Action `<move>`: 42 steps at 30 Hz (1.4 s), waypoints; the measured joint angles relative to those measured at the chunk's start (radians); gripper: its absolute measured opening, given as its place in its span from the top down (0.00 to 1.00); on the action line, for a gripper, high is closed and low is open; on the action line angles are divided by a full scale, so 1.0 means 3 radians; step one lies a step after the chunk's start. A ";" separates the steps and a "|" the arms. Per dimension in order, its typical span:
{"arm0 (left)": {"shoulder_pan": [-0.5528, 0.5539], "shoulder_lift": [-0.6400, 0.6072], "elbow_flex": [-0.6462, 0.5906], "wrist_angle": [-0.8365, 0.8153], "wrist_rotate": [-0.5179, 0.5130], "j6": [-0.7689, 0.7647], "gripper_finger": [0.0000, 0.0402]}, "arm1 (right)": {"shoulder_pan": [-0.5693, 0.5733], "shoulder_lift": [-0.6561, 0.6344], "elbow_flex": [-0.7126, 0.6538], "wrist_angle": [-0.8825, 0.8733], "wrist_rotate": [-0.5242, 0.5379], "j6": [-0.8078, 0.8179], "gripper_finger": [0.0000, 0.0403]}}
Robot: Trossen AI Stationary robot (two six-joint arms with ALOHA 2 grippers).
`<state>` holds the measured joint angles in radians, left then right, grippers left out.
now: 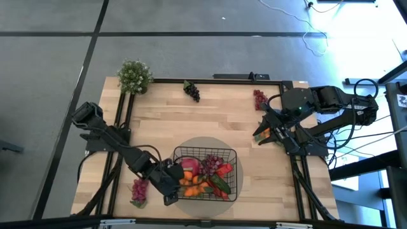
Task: Build produce basket
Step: Put the bottom oranges into the black wire basket, then put the oranges into the black wire basket
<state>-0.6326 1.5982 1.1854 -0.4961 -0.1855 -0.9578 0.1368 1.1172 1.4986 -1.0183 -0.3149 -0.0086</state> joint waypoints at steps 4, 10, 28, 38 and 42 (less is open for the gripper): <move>0.0048 0.0000 0.0000 -0.0005 0.0144 -0.0143 0.81 | 0.0000 0.0000 0.0000 0.0000 0.0000 0.0000 0.62; 0.0089 -0.0037 0.0028 -0.0013 0.0217 -0.0168 0.80 | 0.0001 0.0000 0.0000 -0.0007 -0.0001 0.0000 0.62; -0.0106 -0.0092 0.0913 -0.1724 0.0019 -0.0911 0.81 | 0.0001 0.0000 0.0000 -0.0069 -0.0003 -0.0001 0.62; -0.0312 -0.0221 0.1195 -0.2247 -0.0822 -0.1490 0.81 | -0.0001 -0.0105 -0.0001 -0.0493 0.0613 0.0384 0.62; -0.0314 -0.0302 0.1200 -0.2345 -0.1140 -0.1499 0.81 | -0.0003 -0.0207 -0.0001 -0.0861 0.1037 0.0904 0.62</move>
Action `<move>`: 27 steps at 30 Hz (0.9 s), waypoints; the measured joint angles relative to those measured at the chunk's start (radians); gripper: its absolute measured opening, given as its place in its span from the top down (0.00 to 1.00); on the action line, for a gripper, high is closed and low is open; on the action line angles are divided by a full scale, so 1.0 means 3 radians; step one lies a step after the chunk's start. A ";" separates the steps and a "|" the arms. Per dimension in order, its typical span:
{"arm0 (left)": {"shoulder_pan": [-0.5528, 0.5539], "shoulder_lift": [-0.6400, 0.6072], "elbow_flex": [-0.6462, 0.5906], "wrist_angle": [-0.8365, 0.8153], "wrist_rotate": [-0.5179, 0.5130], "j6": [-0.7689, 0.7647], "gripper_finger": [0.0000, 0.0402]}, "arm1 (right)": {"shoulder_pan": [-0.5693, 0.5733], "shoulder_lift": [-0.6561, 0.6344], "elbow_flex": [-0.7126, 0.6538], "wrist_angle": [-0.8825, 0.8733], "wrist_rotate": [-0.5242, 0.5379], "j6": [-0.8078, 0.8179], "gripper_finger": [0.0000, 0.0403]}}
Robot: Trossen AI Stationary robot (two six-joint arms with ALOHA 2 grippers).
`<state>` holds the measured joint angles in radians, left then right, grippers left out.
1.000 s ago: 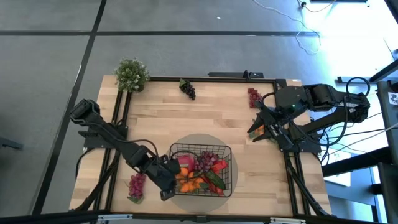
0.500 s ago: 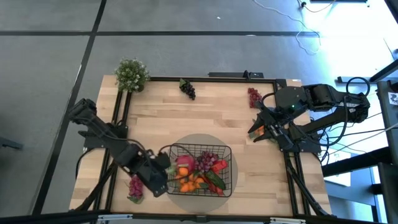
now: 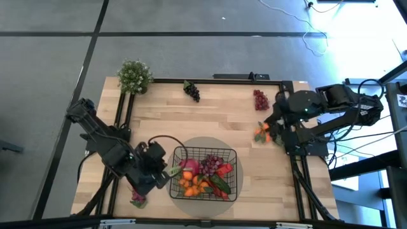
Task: Build produce basket
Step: Put the oranges into the black wire basket
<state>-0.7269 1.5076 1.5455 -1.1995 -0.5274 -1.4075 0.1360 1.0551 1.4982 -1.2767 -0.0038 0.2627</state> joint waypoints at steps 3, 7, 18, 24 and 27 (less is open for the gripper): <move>0.0035 -0.0036 0.0000 -0.0119 -0.0084 -0.0002 0.81 | 0.0001 -0.0061 0.0000 -0.0223 0.0314 0.0510 0.62; 0.0132 -0.0121 -0.0003 -0.0258 -0.0201 -0.0008 0.81 | 0.0000 -0.0097 0.0000 -0.0383 0.0513 0.0812 0.62; 0.0380 -0.0342 -0.0003 -0.0294 -0.0431 0.0186 0.81 | 0.0000 0.0032 0.0000 -0.0543 0.0515 0.1030 0.62; 0.0425 -0.0343 -0.0003 -0.0295 -0.0458 0.0188 0.81 | -0.0115 0.0227 0.0000 -0.0999 0.0710 0.1935 0.62; 0.0423 -0.0343 -0.0003 -0.0301 -0.0457 0.0200 0.81 | -0.0198 0.0295 -0.0091 -0.0908 0.0734 0.2071 0.62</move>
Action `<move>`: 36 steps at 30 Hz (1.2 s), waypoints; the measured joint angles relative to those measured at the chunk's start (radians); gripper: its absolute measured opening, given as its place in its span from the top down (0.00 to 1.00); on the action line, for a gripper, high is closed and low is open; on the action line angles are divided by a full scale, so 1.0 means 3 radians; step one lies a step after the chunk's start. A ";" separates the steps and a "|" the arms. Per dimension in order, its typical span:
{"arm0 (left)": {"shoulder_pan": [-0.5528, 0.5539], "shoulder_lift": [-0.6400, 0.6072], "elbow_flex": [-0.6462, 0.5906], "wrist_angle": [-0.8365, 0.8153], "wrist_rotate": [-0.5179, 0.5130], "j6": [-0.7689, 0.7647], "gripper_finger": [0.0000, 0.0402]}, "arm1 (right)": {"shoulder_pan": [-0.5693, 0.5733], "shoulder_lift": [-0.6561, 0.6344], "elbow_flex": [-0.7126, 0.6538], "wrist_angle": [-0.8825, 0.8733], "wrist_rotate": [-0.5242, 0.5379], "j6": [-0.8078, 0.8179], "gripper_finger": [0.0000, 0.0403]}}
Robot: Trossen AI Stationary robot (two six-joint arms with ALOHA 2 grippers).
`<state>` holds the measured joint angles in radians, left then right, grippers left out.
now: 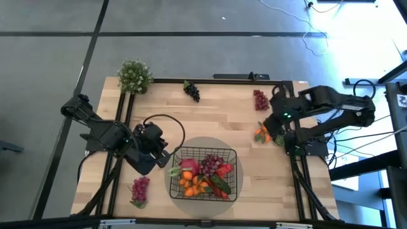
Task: Build produce basket
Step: Put the oranges into the black wire basket
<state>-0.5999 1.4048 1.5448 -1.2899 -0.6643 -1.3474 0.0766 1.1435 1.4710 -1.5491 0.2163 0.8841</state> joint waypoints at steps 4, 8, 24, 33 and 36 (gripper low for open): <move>-0.0001 0.0001 0.0000 0.0016 -0.0001 0.0051 0.81 | -0.0149 0.0114 -0.0344 0.0024 -0.0016 0.0128 0.62; -0.0001 0.0001 0.0000 0.0018 0.0000 0.0051 0.81 | -0.0284 0.0176 -0.0812 0.0077 -0.0037 0.0186 0.62; -0.0002 0.0001 -0.0001 0.0020 0.0013 0.0053 0.81 | -0.0604 0.0194 -0.2112 0.1663 -0.0147 0.0184 0.62; -0.0004 0.0001 -0.0001 0.0024 0.0014 0.0136 0.81 | -0.0707 0.0194 -0.2371 0.1720 -0.0006 0.0168 0.62; -0.0004 0.0001 -0.0002 0.0025 0.0014 0.0140 0.81 | -0.0707 0.0194 -0.2371 0.1738 0.0001 0.0161 0.62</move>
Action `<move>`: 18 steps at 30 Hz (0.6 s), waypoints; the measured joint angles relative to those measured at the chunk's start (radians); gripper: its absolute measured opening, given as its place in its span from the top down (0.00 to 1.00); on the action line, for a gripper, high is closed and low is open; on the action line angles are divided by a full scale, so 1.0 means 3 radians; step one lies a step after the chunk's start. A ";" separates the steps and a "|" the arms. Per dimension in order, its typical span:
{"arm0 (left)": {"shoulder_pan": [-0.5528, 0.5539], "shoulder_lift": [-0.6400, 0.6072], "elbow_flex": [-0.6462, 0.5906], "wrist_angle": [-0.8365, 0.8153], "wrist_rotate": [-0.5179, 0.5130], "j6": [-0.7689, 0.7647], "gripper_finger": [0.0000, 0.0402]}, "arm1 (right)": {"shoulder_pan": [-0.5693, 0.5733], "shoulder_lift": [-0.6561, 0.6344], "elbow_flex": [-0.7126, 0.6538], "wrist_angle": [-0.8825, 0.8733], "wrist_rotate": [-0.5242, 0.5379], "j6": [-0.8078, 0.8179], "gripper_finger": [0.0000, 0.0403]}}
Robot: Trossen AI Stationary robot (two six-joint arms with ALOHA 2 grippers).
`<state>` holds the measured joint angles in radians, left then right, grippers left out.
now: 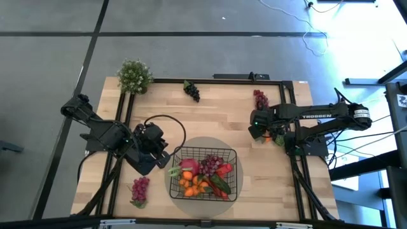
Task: Build produce basket
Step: Put the oranges into the black wire basket
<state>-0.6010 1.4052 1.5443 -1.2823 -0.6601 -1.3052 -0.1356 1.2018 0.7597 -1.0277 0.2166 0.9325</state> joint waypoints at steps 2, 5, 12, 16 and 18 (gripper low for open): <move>0.0000 0.0000 0.0000 0.0000 0.0000 0.0000 0.81 | 0.0000 0.0000 0.0000 -0.0002 0.0000 0.0001 0.62; 0.0000 0.0000 -0.0001 0.0000 0.0000 0.0000 0.81 | 0.0000 0.0000 0.0000 -0.0002 -0.0001 0.0008 0.62; 0.0000 0.0001 -0.0001 0.0000 0.0001 0.0024 0.81 | 0.0000 0.0000 0.0000 -0.0004 -0.0027 0.0017 0.69; 0.0000 0.0001 -0.0001 0.0000 0.0001 0.0027 0.81 | 0.0000 0.0000 0.0000 -0.0004 -0.0026 0.0018 0.76; 0.0000 0.0001 -0.0001 0.0000 0.0000 0.0028 0.81 | 0.0000 0.0000 0.0000 -0.0004 -0.0026 0.0018 0.78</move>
<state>-0.6010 1.4055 1.5440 -1.2823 -0.6601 -1.2968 -0.1356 1.2018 0.7597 -1.0289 0.2089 0.9379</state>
